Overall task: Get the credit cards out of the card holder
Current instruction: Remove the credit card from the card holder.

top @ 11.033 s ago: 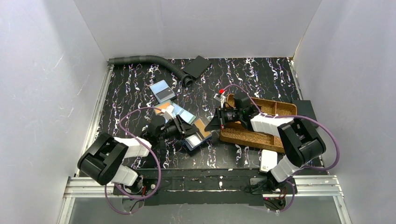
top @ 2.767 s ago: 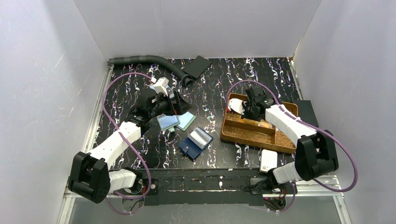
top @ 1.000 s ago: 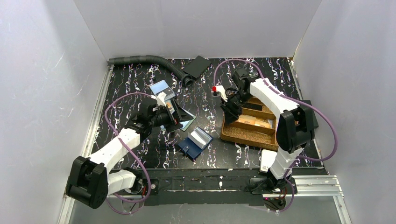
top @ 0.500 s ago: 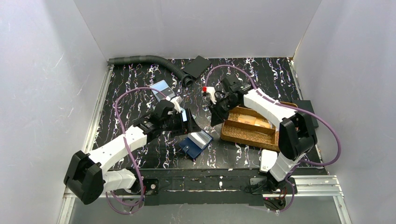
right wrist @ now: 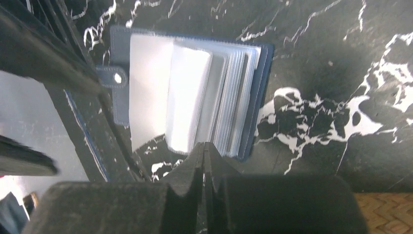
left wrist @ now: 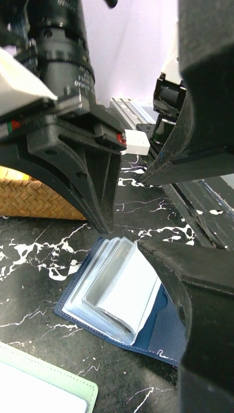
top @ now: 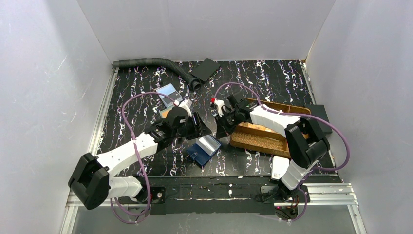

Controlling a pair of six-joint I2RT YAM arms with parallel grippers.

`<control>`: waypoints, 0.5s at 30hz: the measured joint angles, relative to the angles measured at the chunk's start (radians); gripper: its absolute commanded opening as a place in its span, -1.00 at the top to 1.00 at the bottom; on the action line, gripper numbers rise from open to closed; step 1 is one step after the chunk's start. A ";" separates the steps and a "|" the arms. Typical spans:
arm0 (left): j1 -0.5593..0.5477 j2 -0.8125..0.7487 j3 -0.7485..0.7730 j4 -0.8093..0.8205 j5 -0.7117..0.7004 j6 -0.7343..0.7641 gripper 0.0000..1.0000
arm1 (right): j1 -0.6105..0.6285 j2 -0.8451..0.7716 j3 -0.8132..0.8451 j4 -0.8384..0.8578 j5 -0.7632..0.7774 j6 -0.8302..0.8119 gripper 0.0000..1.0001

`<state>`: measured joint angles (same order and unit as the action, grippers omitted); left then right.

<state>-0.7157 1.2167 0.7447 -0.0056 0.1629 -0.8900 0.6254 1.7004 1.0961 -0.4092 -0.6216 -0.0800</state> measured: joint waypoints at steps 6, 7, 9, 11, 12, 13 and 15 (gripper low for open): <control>-0.021 0.038 -0.039 0.037 -0.055 -0.047 0.21 | 0.033 0.000 -0.019 0.103 0.009 0.074 0.87; -0.025 0.043 -0.048 0.039 -0.063 -0.053 0.23 | 0.038 0.000 -0.026 0.115 0.008 0.085 0.87; -0.032 0.059 -0.058 0.044 -0.075 -0.064 0.30 | 0.044 0.000 -0.040 0.135 0.006 0.108 0.87; -0.035 0.077 -0.066 0.051 -0.079 -0.074 0.38 | 0.050 0.000 -0.055 0.150 0.005 0.129 0.87; -0.036 0.086 -0.072 0.053 -0.082 -0.080 0.42 | 0.051 0.001 -0.060 0.157 0.005 0.138 0.87; -0.036 0.091 -0.080 0.057 -0.085 -0.086 0.46 | 0.051 0.004 -0.063 0.159 0.005 0.148 0.87; -0.036 0.094 -0.100 0.057 -0.094 -0.097 0.49 | 0.052 0.011 -0.064 0.166 0.005 0.161 0.87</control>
<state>-0.7513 1.3110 0.6448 0.0516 0.0688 -0.9874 0.6770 1.7111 1.0326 -0.2436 -0.6170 0.0811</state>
